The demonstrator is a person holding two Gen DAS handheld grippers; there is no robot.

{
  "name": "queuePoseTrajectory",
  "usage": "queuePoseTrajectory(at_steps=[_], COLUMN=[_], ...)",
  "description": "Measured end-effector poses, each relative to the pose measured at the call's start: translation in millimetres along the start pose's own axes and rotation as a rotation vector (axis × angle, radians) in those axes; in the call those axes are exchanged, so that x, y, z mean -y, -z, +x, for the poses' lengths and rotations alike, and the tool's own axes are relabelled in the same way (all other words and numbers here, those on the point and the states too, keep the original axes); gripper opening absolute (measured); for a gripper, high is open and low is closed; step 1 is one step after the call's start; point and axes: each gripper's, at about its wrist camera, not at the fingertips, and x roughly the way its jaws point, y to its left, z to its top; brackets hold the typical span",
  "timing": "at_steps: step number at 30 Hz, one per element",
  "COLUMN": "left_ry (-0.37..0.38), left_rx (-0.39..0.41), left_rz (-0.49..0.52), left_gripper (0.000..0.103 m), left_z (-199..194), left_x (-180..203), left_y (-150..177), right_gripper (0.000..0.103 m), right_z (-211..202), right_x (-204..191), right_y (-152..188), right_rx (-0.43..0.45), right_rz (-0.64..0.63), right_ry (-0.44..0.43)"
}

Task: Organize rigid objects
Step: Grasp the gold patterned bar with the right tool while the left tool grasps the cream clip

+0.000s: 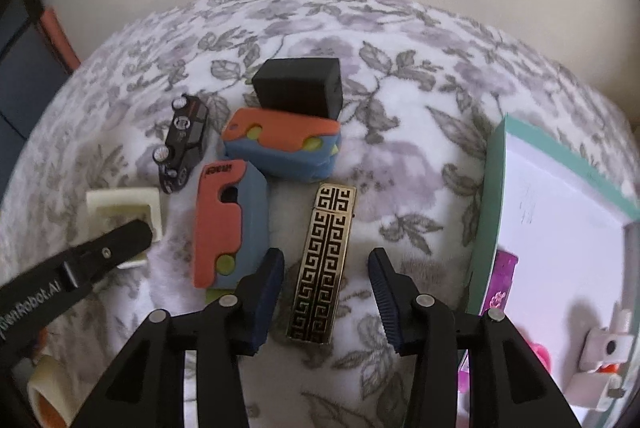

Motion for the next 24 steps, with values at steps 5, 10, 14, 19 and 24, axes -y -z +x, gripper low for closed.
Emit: queuePoseTrajectory(at_steps=[5,10,14,19,24], left_ry=[-0.009,-0.004,-0.01,0.005,0.014], left_rx=[0.014,0.017,0.01,0.009,0.018], left_rz=[0.005,0.009,0.007,-0.002,0.004], left_gripper=[0.03,0.019,0.018,0.017,0.017], left_z=[1.0,-0.4,-0.7,-6.7,-17.3], left_x=[3.1,5.3,6.0,6.3,11.4], left_y=[1.9,4.1,5.6,7.5,8.8], right_gripper=[0.036,0.022,0.022,0.022,0.022], right_z=[-1.3,-5.3,-10.3,-16.1,-22.2], right_x=[5.7,17.4,30.8,39.5,49.5], right_y=[1.4,4.8,9.5,17.7,24.9], right_rx=[0.008,-0.004,-0.024,-0.038,-0.044], right_rz=[0.011,0.062,0.144,0.221,0.3], right_ry=[-0.005,-0.054,-0.156,-0.257,-0.324])
